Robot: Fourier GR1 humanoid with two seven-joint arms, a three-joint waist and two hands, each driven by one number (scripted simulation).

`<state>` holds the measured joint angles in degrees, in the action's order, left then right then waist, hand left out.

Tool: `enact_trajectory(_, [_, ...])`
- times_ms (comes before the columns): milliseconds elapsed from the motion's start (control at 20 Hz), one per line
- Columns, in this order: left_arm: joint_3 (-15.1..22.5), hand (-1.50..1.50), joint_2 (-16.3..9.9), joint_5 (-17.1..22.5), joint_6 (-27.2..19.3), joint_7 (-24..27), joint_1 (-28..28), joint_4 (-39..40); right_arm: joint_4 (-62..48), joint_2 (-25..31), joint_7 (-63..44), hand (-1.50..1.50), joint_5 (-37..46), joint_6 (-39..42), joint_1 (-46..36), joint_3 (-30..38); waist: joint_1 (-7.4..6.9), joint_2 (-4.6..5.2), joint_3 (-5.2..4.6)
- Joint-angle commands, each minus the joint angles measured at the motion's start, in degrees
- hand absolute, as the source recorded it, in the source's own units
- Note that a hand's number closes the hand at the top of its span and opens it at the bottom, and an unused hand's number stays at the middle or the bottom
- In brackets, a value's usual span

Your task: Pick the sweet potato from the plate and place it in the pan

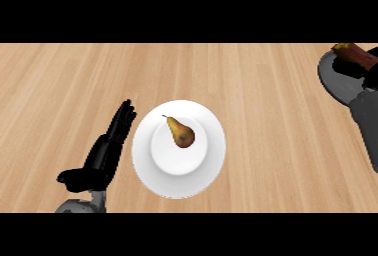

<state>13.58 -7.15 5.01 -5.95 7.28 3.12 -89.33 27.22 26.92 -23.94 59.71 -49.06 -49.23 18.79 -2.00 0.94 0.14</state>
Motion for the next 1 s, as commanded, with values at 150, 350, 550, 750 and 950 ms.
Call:
enact_trajectory(150, [-1.77, 0.00, -2.09, 1.03, 1.81, -0.65, 0.25, -2.28, -4.89, 6.31, 12.63, 1.50, -8.62, -6.44, 2.22, 7.62, -1.18, 0.48, 0.24])
enact_trajectory(350, [-0.06, 0.00, -0.38, -0.08, 1.44, -0.63, 1.21, -0.96, -8.15, 9.12, 17.32, 1.50, -10.10, -5.51, 0.69, 9.27, -1.52, 0.82, 0.26])
enact_trajectory(550, [0.11, 0.00, 0.14, -0.53, 1.14, -0.87, 2.38, 0.16, -12.72, 11.83, 16.51, 1.50, -13.60, 5.52, -1.11, 11.96, -1.79, 1.19, 0.31])
enact_trajectory(750, [1.42, 0.00, 0.43, -0.82, 1.36, -1.06, 1.58, -1.67, -19.29, 11.93, 13.88, -1.50, -11.32, 16.06, -0.85, 9.84, -3.95, 1.64, 0.34])
enact_trajectory(950, [1.12, 0.00, 1.21, -0.78, 0.86, -1.80, 3.05, -0.48, -18.62, 11.99, 20.02, -1.50, -17.20, 22.57, -1.35, 14.77, -2.96, 1.76, 0.58])
